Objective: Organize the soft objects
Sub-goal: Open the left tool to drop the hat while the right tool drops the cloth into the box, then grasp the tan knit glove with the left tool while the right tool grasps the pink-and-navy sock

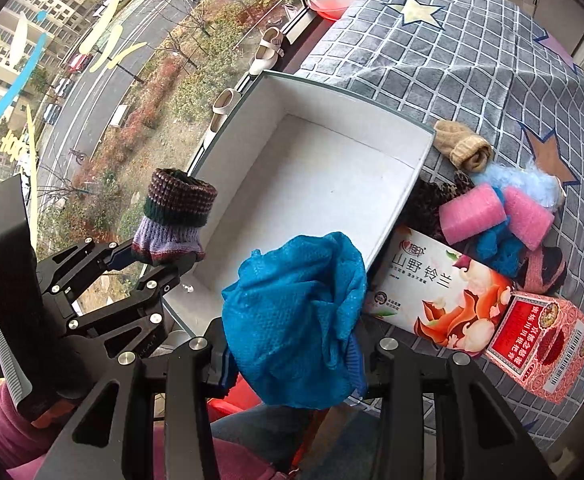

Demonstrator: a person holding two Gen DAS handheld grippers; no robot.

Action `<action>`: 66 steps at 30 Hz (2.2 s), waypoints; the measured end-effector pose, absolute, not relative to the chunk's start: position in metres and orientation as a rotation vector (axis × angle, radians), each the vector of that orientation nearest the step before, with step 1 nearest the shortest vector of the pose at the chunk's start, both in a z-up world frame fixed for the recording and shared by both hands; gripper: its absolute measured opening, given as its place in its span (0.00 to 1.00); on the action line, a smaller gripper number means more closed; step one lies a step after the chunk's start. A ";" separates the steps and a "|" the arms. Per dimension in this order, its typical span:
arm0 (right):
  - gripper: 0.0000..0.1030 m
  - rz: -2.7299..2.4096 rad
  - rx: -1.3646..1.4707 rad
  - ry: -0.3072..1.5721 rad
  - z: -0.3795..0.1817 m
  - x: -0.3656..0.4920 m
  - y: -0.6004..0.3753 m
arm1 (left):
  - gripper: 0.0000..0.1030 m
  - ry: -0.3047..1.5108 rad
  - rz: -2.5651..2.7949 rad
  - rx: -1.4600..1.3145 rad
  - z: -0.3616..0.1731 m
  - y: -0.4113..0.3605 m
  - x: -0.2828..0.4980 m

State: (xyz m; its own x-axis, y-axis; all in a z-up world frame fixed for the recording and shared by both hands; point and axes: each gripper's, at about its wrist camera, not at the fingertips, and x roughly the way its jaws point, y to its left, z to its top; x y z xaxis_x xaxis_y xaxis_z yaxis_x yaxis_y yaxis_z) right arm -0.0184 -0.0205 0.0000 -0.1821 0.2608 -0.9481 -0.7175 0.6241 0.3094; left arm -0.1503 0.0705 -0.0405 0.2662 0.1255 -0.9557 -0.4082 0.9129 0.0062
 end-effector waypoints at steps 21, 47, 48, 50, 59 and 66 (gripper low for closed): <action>0.89 0.855 -0.273 1.550 0.010 0.020 -0.043 | 0.99 1.298 0.414 -0.388 -0.050 0.077 -0.143; 1.00 0.531 -0.159 1.852 -0.135 0.226 -0.233 | 1.00 1.503 0.249 -0.399 -0.089 0.026 0.161; 1.00 0.541 -0.161 1.874 -0.146 0.228 -0.232 | 1.00 1.534 0.258 -0.394 -0.102 0.025 0.170; 1.00 0.578 -0.162 1.914 -0.166 0.230 -0.227 | 1.00 1.586 0.279 -0.370 -0.124 0.022 0.184; 1.00 0.651 -0.459 1.879 -0.200 0.215 -0.204 | 0.96 1.742 0.375 -0.376 -0.185 0.022 0.203; 1.00 0.428 -0.249 1.761 -0.180 0.253 -0.274 | 0.93 1.762 0.379 -0.372 -0.196 0.021 0.205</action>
State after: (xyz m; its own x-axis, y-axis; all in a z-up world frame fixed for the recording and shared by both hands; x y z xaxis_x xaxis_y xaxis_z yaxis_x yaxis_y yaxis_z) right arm 0.2530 -0.2741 -0.1799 -0.2319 0.0615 -0.9708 -0.3908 0.9080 0.1509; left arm 0.2048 0.0208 -0.1962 -0.2148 -0.0468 -0.9755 -0.4432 0.8947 0.0546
